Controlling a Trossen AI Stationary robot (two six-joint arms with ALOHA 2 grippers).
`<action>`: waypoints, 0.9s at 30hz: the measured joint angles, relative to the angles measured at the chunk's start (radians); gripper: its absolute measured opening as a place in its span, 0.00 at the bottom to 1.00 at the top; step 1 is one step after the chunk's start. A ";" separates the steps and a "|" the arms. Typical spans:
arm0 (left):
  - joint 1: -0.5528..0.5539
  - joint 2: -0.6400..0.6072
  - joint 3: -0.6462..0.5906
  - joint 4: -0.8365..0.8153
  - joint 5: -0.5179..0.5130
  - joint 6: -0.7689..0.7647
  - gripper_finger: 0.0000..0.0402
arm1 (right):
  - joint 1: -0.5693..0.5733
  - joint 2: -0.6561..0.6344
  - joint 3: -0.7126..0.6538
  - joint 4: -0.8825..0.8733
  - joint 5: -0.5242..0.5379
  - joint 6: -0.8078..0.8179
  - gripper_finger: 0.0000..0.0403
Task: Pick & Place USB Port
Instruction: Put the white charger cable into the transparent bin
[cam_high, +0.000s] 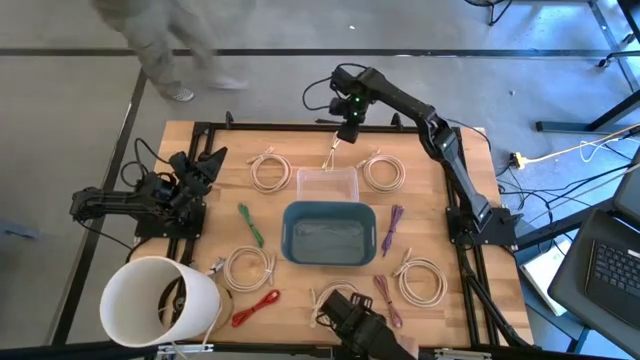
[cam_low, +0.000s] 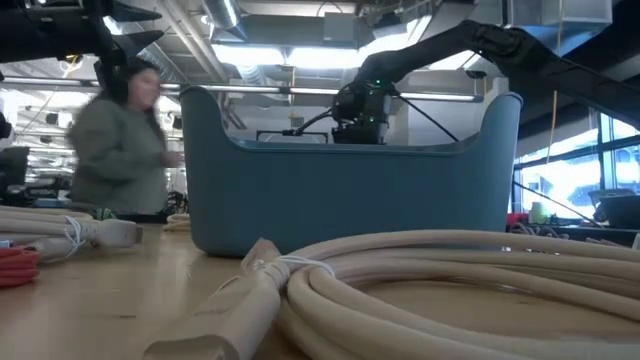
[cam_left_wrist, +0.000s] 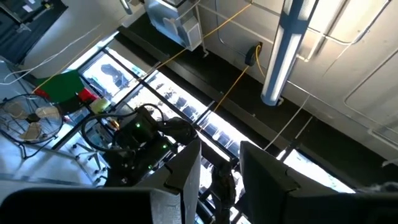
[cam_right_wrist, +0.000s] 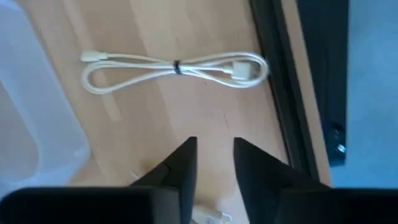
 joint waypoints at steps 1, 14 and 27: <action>0.000 0.000 0.000 0.000 0.000 0.000 0.26 | 0.000 0.000 0.000 0.002 -0.013 -0.005 0.32; 0.000 0.000 0.000 0.000 -0.026 0.001 0.26 | 0.108 0.014 0.000 0.071 -0.006 -0.152 0.68; 0.000 0.000 0.000 0.000 0.024 0.000 0.26 | 0.159 -0.010 -0.093 0.063 -0.079 -0.225 0.66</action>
